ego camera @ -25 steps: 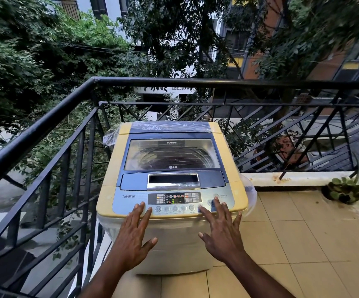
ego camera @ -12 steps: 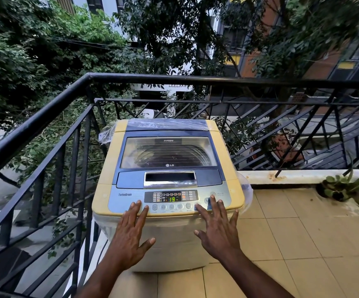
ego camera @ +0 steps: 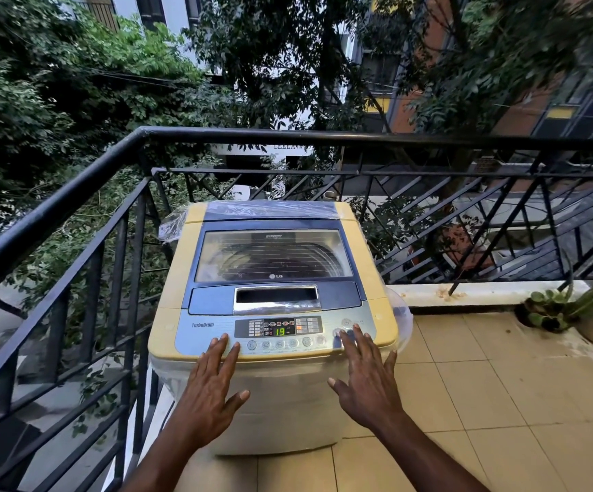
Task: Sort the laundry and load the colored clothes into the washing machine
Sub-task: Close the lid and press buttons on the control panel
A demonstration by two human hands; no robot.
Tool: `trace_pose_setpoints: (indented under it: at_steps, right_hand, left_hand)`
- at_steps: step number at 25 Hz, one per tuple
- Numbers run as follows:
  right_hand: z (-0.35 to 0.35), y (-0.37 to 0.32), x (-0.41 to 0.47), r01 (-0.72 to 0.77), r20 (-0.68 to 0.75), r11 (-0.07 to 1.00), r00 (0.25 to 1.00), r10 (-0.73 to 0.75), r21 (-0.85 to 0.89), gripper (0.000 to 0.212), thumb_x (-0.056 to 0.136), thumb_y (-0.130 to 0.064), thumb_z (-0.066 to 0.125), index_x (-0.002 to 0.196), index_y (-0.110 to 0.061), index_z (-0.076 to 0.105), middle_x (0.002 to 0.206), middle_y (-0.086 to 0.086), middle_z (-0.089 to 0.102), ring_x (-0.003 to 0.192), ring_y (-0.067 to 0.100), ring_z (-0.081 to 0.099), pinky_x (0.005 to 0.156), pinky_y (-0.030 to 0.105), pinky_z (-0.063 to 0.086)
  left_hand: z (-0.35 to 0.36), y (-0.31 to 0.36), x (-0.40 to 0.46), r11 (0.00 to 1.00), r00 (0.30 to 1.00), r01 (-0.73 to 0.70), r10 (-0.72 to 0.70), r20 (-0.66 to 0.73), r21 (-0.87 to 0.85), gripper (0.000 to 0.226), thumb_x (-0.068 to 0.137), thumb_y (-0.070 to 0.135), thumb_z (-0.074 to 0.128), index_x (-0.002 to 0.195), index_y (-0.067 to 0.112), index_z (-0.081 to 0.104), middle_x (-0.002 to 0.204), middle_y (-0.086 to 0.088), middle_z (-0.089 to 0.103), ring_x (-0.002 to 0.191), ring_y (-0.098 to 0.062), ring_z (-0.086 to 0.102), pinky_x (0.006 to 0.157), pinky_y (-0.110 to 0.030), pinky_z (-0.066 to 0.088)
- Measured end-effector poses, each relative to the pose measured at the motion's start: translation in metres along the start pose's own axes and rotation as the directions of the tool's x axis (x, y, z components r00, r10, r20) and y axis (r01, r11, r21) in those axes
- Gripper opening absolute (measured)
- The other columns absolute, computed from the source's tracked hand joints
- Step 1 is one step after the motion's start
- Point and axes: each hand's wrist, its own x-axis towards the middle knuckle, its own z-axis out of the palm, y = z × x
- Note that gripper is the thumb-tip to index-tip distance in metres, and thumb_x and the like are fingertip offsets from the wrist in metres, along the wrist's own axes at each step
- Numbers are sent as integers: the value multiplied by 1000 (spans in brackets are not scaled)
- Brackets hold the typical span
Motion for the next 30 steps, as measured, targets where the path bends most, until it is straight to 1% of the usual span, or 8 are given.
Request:
trace_pose_setpoints:
  at_steps: [5,8,11,14,19,22,26,30]
  right_hand:
    - [-5,14,0,-46,-26,999,999,46,11,92,92,-55,58,162,-30,4,172,-2,-5,158,23,3,122,66,9]
    - [-4,17,-1,-60,-23,998,998,60,6,91,91,-53,60,162,-32,8,172,0,-3,158,25,6,121,66,10]
    - [-3,16,-2,-70,-20,998,997,70,-11,86,89,-52,63,159,-37,15,172,3,2,158,28,8,120,67,12]
    - [-2,14,2,-67,-3,997,998,66,-34,84,89,-53,64,157,-43,15,171,4,2,157,30,6,120,68,13]
    - [1,10,7,-38,7,999,999,38,-39,88,89,-58,61,157,-49,7,171,4,-3,158,32,1,121,68,12]
    - [3,9,8,-29,13,999,999,30,-43,88,89,-61,59,158,-49,5,171,3,-6,157,35,-2,122,67,13]
    - [5,6,9,-30,20,998,999,31,-49,88,88,-63,58,158,-47,5,171,3,-2,157,35,-1,121,68,12]
    - [7,6,9,-29,15,997,999,30,-72,90,88,-62,58,158,-45,5,171,4,6,157,35,3,119,70,14]
  left_hand:
    - [-9,-2,-5,997,998,52,-54,-32,-55,93,85,75,23,156,21,-2,164,-1,-18,153,-19,-17,126,-45,6]
    - [-18,-3,-5,992,993,94,-99,-64,-79,106,77,86,4,156,16,6,165,-8,-9,154,-25,-10,126,-42,4]
    - [-24,-4,-4,986,989,129,-136,-63,-101,116,69,90,-7,156,14,4,165,-12,-10,153,-26,-13,126,-41,3]
    - [-28,-1,-2,989,992,102,-109,-59,-102,117,69,89,-9,155,12,5,165,-11,-9,153,-25,-12,126,-41,3]
    - [-25,3,2,989,995,84,-89,-38,-118,120,68,90,-9,154,8,3,164,-14,-11,152,-27,-13,126,-40,2]
    - [-18,-1,3,994,997,74,-76,-21,-74,115,70,88,-10,155,11,4,164,-11,-14,152,-25,-15,126,-39,0]
    - [-12,-7,3,997,998,68,-68,-2,-40,109,74,85,-8,156,13,2,164,-9,-16,152,-24,-17,125,-38,-2]
    - [-10,-9,3,997,998,65,-66,-6,-43,106,77,83,-4,156,14,5,164,-9,-12,153,-25,-14,125,-40,1]
